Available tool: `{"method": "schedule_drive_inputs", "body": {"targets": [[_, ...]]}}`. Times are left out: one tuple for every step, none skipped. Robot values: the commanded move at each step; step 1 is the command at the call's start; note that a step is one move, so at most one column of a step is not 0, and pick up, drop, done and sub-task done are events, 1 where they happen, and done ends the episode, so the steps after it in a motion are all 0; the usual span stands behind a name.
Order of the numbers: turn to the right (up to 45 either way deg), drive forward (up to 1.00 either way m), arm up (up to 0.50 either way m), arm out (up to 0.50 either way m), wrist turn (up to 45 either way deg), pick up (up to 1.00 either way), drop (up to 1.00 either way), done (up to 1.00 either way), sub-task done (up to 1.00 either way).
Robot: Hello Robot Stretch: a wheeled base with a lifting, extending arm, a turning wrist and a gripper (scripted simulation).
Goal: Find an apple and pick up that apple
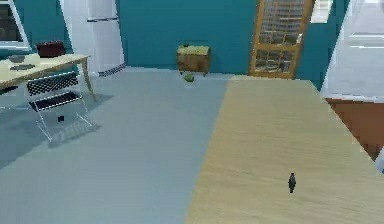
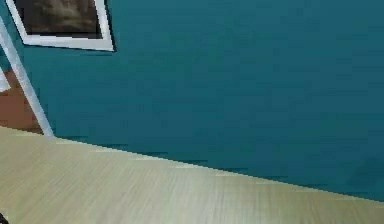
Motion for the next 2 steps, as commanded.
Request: {"method": "schedule_drive_inputs", "body": {"targets": [[-45.0, 0.00, 0.00, 0.00, 0.0, 0.00, 0.00, 0.00, 0.00], [-9.0, 0.00, 0.00, 0.00, 0.0, 0.00, 0.00, 0.00, 0.00]]}}
